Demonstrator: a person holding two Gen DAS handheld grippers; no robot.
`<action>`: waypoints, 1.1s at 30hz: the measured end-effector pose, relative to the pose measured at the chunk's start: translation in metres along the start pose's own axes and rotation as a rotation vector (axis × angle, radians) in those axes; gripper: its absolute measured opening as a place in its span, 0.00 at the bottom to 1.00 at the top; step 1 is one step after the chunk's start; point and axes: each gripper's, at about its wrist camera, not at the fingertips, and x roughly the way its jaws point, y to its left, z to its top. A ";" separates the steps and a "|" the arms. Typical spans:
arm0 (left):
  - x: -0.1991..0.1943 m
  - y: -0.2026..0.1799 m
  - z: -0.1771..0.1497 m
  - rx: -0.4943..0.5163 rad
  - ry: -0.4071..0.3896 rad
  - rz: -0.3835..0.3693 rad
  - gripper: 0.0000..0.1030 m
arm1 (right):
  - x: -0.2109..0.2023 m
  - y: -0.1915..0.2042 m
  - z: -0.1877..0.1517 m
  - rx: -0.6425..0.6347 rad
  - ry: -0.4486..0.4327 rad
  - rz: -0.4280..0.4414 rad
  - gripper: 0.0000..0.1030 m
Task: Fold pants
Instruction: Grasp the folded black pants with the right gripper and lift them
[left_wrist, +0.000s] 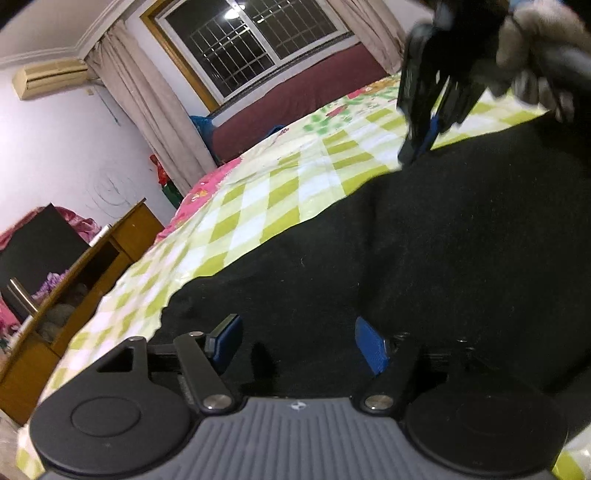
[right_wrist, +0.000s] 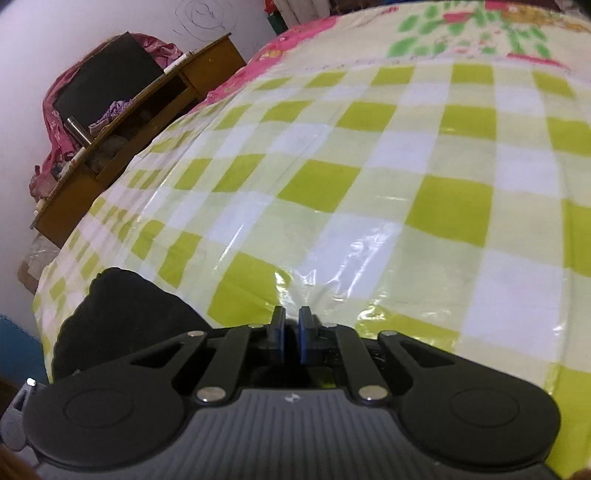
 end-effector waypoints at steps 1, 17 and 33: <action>-0.003 0.000 0.001 0.006 0.004 0.004 0.79 | -0.013 0.000 -0.001 0.001 -0.029 -0.005 0.15; -0.088 -0.133 0.095 0.183 -0.218 -0.429 0.79 | -0.337 -0.129 -0.216 0.470 -0.321 -0.455 0.29; -0.142 -0.261 0.175 0.480 -0.331 -0.603 0.80 | -0.402 -0.219 -0.276 0.429 -0.482 -0.353 0.60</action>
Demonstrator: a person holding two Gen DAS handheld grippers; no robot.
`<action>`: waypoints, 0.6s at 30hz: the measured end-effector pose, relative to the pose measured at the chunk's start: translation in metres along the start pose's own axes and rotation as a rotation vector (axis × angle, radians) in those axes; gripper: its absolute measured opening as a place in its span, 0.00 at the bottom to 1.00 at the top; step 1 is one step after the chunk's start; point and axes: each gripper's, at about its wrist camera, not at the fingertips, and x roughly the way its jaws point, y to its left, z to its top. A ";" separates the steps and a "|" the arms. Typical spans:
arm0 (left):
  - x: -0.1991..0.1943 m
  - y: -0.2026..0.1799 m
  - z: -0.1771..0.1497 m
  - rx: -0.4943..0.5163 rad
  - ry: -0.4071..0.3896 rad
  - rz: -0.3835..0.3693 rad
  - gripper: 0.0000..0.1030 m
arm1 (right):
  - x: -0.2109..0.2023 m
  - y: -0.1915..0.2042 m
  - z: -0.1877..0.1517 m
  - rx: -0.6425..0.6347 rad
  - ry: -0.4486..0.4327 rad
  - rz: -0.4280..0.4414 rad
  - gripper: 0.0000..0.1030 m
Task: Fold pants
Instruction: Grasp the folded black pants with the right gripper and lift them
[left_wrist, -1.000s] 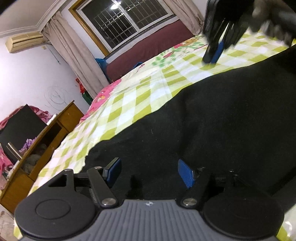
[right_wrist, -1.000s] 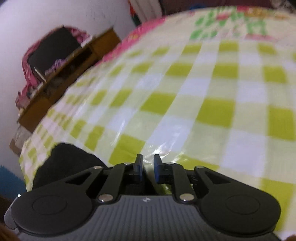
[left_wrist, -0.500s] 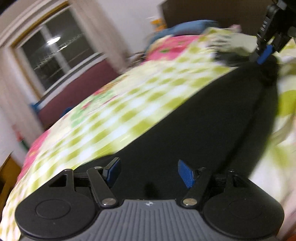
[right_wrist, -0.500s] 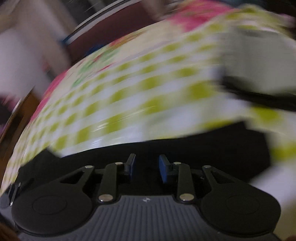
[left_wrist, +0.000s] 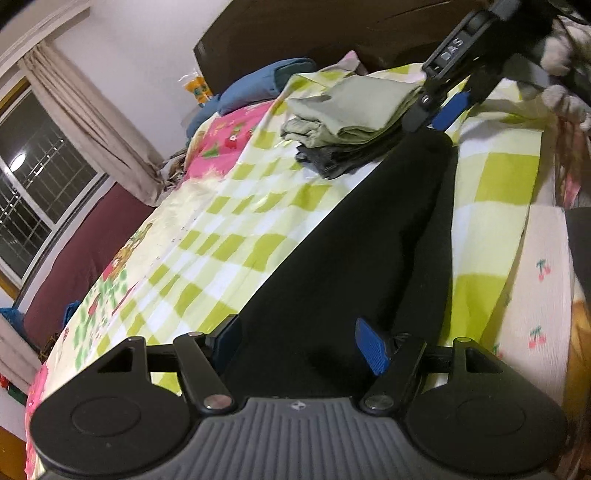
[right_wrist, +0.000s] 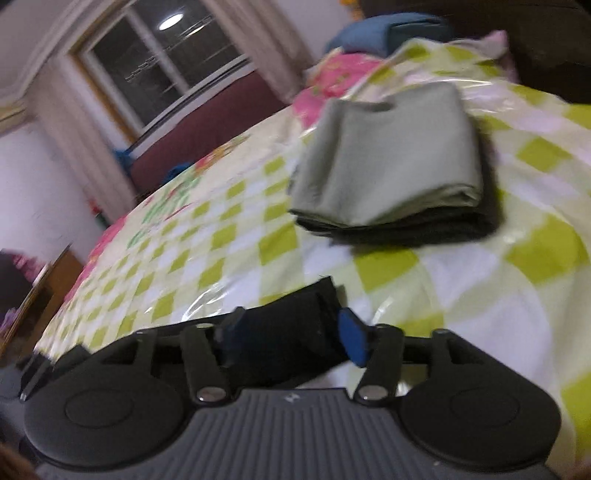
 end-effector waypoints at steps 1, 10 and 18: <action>0.002 -0.002 0.002 0.005 0.002 -0.003 0.80 | 0.004 -0.003 0.001 -0.001 0.032 0.022 0.60; 0.001 -0.002 0.015 0.025 -0.033 0.007 0.80 | 0.002 -0.013 0.029 0.251 0.041 0.254 0.04; -0.007 0.018 0.018 -0.034 -0.066 0.061 0.80 | -0.007 0.035 0.064 0.182 -0.012 0.369 0.04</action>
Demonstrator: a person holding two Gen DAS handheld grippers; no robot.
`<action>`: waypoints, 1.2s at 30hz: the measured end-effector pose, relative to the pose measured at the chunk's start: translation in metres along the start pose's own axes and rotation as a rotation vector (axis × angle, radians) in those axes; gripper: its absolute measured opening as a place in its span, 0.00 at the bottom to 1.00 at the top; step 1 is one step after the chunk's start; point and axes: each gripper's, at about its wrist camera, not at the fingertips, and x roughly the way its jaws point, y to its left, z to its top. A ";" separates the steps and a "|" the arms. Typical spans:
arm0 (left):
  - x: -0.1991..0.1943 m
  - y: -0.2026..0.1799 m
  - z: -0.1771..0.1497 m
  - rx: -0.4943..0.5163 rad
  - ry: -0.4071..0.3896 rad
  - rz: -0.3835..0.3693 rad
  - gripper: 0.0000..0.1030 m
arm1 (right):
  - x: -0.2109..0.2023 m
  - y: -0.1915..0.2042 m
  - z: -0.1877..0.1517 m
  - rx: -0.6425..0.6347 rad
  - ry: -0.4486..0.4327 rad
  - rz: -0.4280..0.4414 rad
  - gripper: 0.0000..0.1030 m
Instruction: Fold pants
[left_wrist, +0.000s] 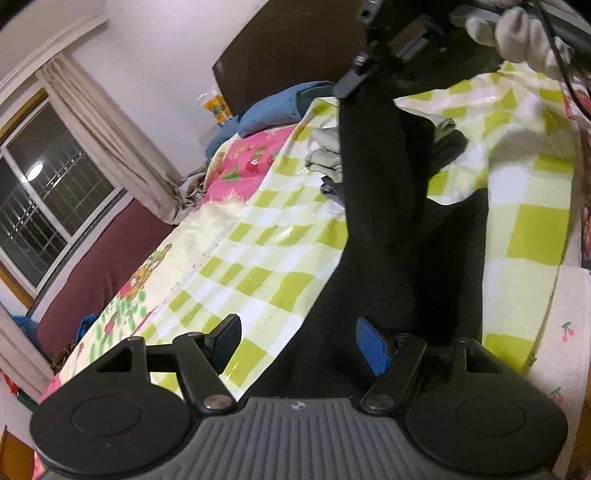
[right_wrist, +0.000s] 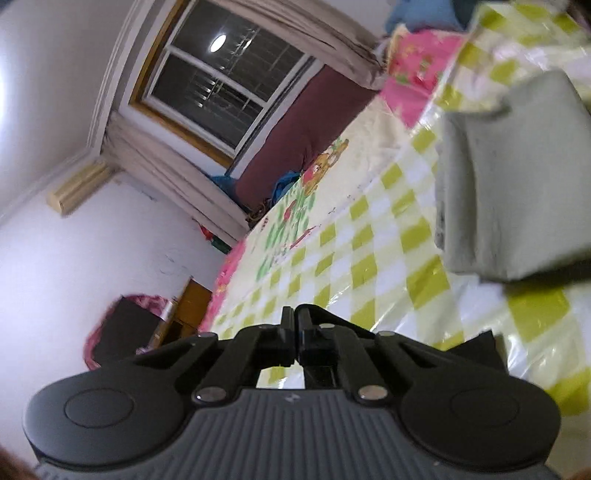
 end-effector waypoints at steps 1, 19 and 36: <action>0.001 0.000 -0.001 -0.008 0.002 -0.006 0.81 | 0.001 -0.001 -0.003 0.007 0.007 -0.014 0.04; 0.035 -0.082 0.041 0.063 -0.166 -0.005 0.81 | 0.016 -0.047 -0.008 0.287 0.000 -0.067 0.04; 0.065 -0.017 0.062 -0.327 -0.008 -0.125 0.23 | -0.006 -0.040 -0.022 0.198 -0.012 -0.126 0.17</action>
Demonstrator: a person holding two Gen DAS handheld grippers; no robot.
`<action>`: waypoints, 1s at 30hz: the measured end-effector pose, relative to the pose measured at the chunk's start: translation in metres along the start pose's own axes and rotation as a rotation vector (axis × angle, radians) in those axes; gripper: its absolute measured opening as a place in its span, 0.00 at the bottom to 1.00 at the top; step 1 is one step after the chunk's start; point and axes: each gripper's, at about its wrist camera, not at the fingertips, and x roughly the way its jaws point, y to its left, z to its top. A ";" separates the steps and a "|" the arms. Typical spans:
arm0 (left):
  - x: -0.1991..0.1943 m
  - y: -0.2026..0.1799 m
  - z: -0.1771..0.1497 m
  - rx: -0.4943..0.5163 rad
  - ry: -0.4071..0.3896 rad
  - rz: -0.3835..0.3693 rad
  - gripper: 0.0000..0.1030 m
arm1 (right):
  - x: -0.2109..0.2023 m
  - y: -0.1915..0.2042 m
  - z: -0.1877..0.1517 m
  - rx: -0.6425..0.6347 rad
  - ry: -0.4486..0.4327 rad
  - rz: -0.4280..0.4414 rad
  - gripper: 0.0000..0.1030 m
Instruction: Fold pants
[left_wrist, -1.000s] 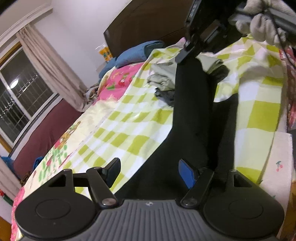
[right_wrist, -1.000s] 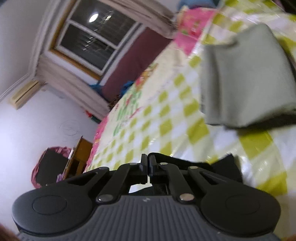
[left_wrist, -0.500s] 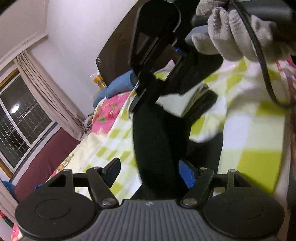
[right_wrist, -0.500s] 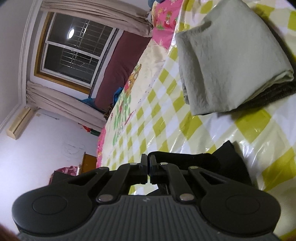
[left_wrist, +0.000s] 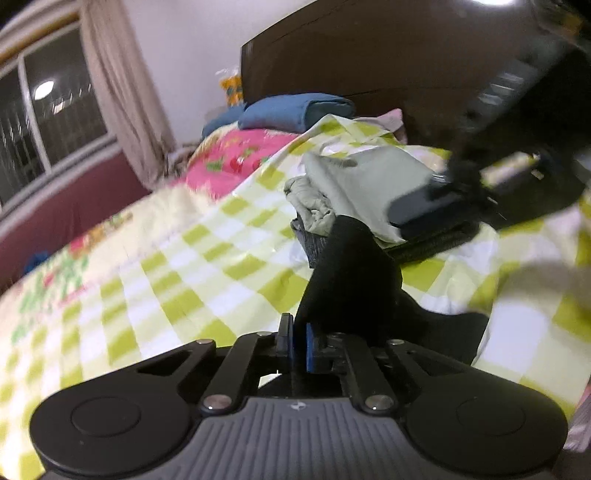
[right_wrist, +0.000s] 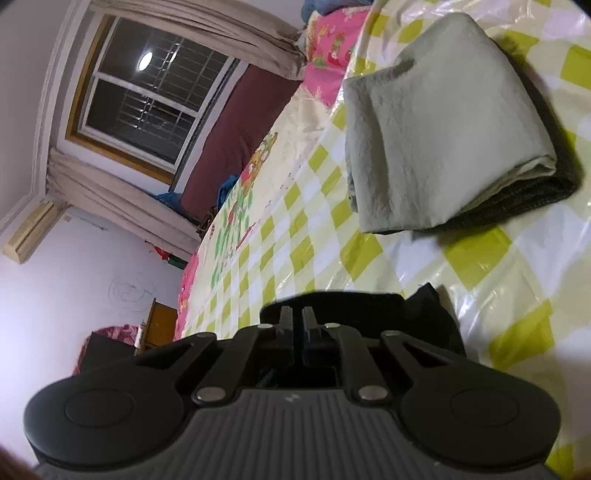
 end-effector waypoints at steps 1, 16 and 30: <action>-0.001 0.000 0.001 -0.005 -0.002 -0.002 0.22 | -0.003 0.002 -0.004 -0.005 0.002 0.001 0.23; -0.024 -0.030 -0.009 0.060 -0.021 -0.115 0.22 | 0.040 -0.018 -0.023 0.162 0.021 -0.056 0.06; -0.102 0.010 -0.022 0.180 -0.156 0.121 0.71 | 0.008 0.080 -0.005 -0.069 -0.038 0.228 0.05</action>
